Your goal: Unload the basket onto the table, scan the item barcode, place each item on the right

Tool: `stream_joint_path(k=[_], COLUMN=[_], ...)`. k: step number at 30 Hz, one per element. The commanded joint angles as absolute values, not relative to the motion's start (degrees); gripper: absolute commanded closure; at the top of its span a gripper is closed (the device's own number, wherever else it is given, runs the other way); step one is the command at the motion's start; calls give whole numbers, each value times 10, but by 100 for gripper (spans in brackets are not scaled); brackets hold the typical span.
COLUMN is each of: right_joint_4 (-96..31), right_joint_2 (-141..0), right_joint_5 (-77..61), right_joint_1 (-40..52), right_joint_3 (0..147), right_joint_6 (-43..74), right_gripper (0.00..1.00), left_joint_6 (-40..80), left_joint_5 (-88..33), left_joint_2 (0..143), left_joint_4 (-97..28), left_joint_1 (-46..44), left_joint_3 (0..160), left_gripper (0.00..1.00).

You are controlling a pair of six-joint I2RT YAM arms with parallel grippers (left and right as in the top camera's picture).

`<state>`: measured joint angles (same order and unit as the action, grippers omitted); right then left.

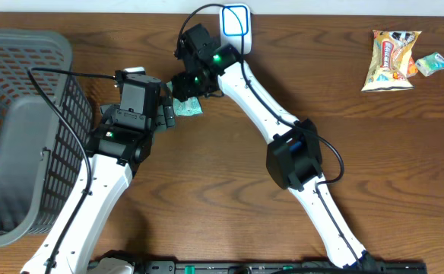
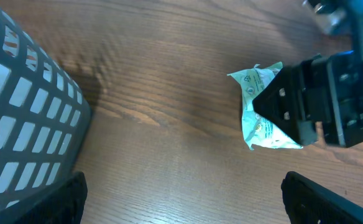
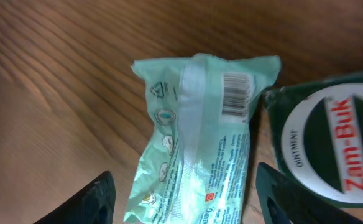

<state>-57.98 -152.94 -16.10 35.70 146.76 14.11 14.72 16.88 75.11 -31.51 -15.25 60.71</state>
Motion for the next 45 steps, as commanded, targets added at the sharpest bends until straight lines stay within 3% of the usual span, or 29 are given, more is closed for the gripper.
stream_joint_path(k=[1,10,20,31,34,37,38,42,45], right_joint_4=[-582,-589,-774,-901,-893,-875,-870,-860,-836], right_joint_2=[-1541,-1541,-1512,-1419,-1379,-1354,-1351,-1355,-1361], right_joint_5=[-133,-39,137,194,163,59,5,-91,-138], right_joint_1=[362,359,349,303,291,284,283,284,291], right_joint_3=[1459,1392,1399,1399,1399,1399,1399,1396,1387], right_joint_6=[147,141,141,168,193,193,191,161,163], right_gripper=[37,48,55,48,47,27,26,41,47], left_joint_6=[140,140,140,140,140,140,140,140,140], left_joint_5=[179,179,179,179,179,179,179,179,179], left_joint_2=[748,748,748,748,748,748,748,748,748], left_joint_4=[-315,-315,-315,-315,-315,-315,-315,-315,-315], left_joint_1=[-151,-151,-151,-151,-151,-151,-151,-151,-151], left_joint_3=[609,609,609,609,609,609,609,609,609], left_gripper=[2,2,2,2,2,2,2,2,2])
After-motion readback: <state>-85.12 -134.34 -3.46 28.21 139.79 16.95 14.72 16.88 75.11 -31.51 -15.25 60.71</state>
